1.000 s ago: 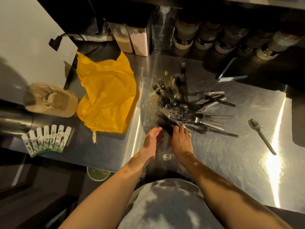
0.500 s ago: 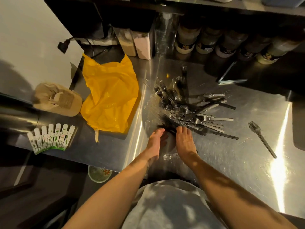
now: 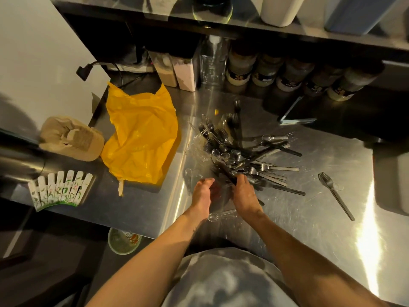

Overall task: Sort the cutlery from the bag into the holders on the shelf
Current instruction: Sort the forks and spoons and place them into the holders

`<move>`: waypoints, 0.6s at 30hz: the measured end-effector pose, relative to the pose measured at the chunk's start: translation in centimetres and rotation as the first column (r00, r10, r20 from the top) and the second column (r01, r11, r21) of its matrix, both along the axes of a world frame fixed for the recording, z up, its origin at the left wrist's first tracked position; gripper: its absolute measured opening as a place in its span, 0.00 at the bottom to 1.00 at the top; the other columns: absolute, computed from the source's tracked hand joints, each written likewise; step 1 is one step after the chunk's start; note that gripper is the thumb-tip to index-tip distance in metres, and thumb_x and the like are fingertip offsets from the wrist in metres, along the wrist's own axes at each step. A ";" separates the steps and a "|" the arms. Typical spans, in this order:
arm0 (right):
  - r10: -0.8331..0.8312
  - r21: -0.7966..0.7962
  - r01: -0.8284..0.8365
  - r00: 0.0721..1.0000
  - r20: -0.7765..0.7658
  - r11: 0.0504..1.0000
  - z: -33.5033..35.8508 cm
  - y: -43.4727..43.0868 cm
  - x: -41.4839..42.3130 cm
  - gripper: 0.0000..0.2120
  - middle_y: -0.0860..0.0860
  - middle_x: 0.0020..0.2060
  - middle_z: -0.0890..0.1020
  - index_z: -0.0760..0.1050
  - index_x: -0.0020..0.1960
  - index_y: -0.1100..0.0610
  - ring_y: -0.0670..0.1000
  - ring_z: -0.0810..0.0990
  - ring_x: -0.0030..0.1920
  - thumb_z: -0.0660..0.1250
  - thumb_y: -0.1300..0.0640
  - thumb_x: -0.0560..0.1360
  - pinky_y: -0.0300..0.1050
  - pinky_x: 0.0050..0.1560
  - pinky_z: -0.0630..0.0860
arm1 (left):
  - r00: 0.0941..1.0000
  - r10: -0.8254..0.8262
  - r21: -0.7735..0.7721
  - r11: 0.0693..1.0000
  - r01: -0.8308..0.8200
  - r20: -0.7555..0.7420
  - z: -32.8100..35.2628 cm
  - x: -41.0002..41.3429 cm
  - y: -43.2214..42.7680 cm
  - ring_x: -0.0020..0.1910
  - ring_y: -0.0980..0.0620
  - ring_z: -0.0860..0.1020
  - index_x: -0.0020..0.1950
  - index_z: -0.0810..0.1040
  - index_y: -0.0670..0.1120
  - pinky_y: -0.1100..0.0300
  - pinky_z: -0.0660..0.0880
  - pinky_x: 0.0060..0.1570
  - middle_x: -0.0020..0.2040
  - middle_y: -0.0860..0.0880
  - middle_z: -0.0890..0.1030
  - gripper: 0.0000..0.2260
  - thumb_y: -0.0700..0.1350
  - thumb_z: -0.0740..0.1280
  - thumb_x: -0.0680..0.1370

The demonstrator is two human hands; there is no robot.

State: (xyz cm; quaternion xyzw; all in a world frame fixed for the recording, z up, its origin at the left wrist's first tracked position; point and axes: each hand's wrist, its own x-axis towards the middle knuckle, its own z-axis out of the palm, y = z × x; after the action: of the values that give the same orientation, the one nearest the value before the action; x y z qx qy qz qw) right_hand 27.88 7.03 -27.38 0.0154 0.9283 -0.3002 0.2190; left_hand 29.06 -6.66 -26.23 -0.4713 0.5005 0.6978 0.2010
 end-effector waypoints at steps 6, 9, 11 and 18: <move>-0.287 -0.374 0.309 0.951 0.114 0.874 1.6 2.0 0.1 0.15 0.46 0.52 0.81 0.69 0.60 0.49 0.45 0.82 0.53 0.67 0.63 0.78 0.46 0.51 0.82 | 0.998 -0.021 -0.038 0.999 0.019 -0.061 0.5 0.3 2.0 0.54 0.44 0.82 0.59 0.78 0.45 0.48 0.78 0.55 0.53 0.43 0.84 0.17 0.52 0.71 0.74; -0.433 -0.412 0.464 0.885 0.172 0.784 2.8 3.2 0.3 0.07 0.50 0.50 0.82 0.70 0.58 0.53 0.50 0.82 0.50 0.62 0.60 0.81 0.41 0.45 0.78 | 0.990 -0.028 -0.089 0.996 0.016 -0.139 1.5 0.2 3.1 0.41 0.50 0.79 0.54 0.77 0.42 0.55 0.77 0.46 0.43 0.46 0.79 0.05 0.42 0.65 0.81; -0.484 -0.375 0.496 0.865 0.132 0.783 3.1 4.3 0.5 0.08 0.53 0.50 0.80 0.70 0.59 0.57 0.52 0.80 0.49 0.62 0.64 0.81 0.37 0.39 0.73 | 0.986 -0.033 -0.100 0.995 0.017 -0.166 2.0 0.0 3.7 0.34 0.53 0.75 0.50 0.75 0.43 0.61 0.74 0.37 0.38 0.47 0.75 0.02 0.41 0.64 0.82; -0.538 -0.450 0.547 0.827 0.162 0.705 4.0 6.6 0.9 0.06 0.49 0.46 0.80 0.71 0.58 0.58 0.47 0.80 0.45 0.63 0.63 0.82 0.33 0.38 0.74 | 0.971 -0.164 0.020 0.985 0.170 -0.173 3.0 -0.2 6.9 0.44 0.47 0.80 0.50 0.79 0.49 0.51 0.75 0.45 0.44 0.47 0.82 0.06 0.50 0.68 0.80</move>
State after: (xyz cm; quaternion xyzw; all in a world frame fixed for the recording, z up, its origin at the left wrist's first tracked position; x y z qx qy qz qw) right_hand 28.77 13.65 -23.34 0.2358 0.7765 -0.5705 0.1264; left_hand 28.83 0.27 -23.26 -0.3622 0.5416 0.7249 0.2237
